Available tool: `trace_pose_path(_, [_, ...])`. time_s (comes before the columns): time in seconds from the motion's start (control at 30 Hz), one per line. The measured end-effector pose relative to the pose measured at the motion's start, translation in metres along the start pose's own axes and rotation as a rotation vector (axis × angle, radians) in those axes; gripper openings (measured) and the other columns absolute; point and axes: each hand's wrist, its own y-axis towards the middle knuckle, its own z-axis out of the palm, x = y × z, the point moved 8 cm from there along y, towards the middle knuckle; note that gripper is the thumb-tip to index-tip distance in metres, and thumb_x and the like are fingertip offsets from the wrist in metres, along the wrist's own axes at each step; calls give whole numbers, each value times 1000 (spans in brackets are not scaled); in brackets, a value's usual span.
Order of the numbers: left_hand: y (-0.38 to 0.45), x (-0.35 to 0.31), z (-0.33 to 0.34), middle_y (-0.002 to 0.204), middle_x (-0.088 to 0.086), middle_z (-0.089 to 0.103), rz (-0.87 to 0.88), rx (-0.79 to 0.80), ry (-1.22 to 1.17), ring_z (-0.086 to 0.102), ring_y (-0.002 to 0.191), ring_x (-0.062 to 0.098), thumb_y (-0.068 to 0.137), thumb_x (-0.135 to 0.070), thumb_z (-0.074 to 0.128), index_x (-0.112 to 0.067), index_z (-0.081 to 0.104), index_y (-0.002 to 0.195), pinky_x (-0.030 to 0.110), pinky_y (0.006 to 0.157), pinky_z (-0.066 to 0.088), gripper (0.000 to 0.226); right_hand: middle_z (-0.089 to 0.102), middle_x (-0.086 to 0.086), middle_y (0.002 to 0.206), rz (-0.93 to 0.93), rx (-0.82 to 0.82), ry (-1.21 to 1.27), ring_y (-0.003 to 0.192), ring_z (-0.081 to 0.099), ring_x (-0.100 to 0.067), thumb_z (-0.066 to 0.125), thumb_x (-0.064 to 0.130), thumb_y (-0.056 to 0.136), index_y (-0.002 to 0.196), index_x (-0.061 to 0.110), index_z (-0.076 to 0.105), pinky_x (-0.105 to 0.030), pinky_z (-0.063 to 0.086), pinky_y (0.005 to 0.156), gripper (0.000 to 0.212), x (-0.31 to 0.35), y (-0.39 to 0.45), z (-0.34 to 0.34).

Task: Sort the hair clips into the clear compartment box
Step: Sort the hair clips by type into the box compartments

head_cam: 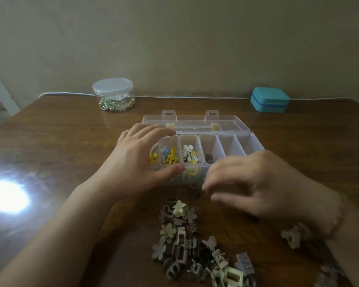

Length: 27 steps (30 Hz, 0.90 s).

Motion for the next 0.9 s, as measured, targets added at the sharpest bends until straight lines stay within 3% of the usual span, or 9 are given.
trace_pose_path(0.1, [0,0,0,136,-15,52,3,2,4,36,133,11,74,-76,51,-34,49,132,47,109,32,71,65,18,104,78,-300,120,60,55,1,59,39,88,112,26,67,-9,39,49,29,-12,-6,-32])
trace_pose_path(0.23, [0,1,1,137,-16,51,-5,10,2,35,134,11,74,-76,50,-36,48,133,48,110,31,72,66,14,119,122,-280,-115,77,41,34,63,38,87,119,28,66,-6,43,63,34,-22,-6,-21])
trace_pose_path(0.3, [0,0,0,137,-16,51,-6,10,0,35,134,11,74,-76,50,-36,48,133,49,110,31,72,68,10,119,69,-331,-105,79,40,34,64,35,88,115,24,69,-5,42,67,30,-16,-8,-21])
trace_pose_path(0.37, [0,0,0,137,-16,51,-6,9,0,35,133,11,74,-76,50,-36,48,133,48,110,31,72,71,10,108,-10,-366,-56,76,49,22,63,32,89,109,21,71,-5,43,65,24,-3,-7,-22])
trace_pose_path(0.47, [0,-1,0,135,-16,52,4,-1,5,36,132,10,74,-76,51,-35,49,132,47,109,32,71,71,13,93,-73,-164,-163,65,60,1,55,41,92,112,31,67,-24,52,52,26,13,0,-2])
trace_pose_path(0.6, [0,0,0,136,-16,52,-1,0,2,35,134,10,74,-76,51,-36,49,132,48,110,31,71,70,15,89,-14,85,-449,50,57,-9,40,49,88,119,41,57,-22,35,38,37,4,4,29])
trace_pose_path(0.67, [0,0,-1,136,-16,52,1,1,3,34,134,9,74,-76,51,-36,49,132,48,111,31,71,70,15,92,-3,128,-455,49,56,-10,39,48,88,121,41,55,-23,31,38,37,6,5,36])
trace_pose_path(0.8, [-1,0,-1,137,-18,50,-2,-3,24,33,134,8,74,-78,48,-37,48,132,48,113,23,71,68,16,103,-25,171,-416,61,61,-8,38,51,92,128,42,46,-26,44,45,37,8,4,36])
trace_pose_path(0.9, [-1,0,-1,137,-17,51,-1,-8,38,34,134,9,74,-79,47,-37,48,132,50,113,20,71,68,21,100,-33,59,-192,59,56,5,49,49,91,124,42,54,-14,45,53,34,9,-1,17])
